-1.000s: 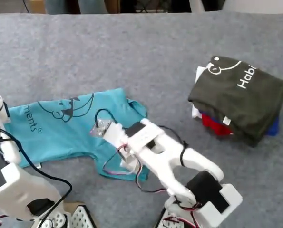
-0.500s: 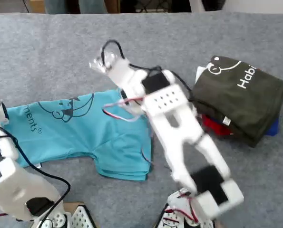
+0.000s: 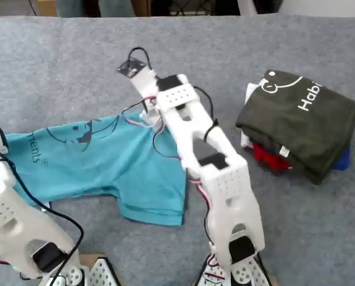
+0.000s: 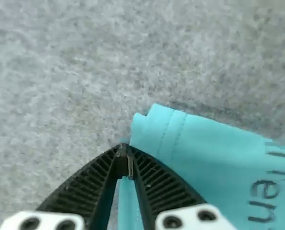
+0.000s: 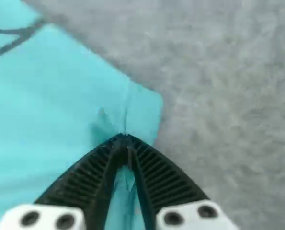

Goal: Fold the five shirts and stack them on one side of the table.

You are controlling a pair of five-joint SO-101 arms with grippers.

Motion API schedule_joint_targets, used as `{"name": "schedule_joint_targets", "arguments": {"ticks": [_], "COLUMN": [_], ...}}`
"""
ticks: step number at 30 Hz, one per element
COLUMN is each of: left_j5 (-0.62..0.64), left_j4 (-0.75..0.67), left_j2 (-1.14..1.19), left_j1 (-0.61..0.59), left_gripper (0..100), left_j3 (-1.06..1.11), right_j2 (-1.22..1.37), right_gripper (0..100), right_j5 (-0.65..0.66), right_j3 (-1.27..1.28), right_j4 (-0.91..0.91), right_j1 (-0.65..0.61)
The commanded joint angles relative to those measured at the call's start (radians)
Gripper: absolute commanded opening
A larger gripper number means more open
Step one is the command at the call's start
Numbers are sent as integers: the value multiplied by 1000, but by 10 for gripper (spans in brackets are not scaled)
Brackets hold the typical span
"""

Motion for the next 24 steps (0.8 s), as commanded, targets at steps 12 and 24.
{"name": "schedule_joint_targets", "arguments": {"ticks": [12, 24], "left_j5": [-38, -31], "left_j4": [-6, 235], "left_j2": [-2, -440], "left_j1": [-47, -7], "left_gripper": [27, 28], "left_j3": [-41, -30], "right_j2": [160, -251], "right_gripper": [14, 14], "right_j5": [34, 31], "right_j3": [-809, -361], "right_j4": [549, 535], "right_j1": [-28, -98]}}
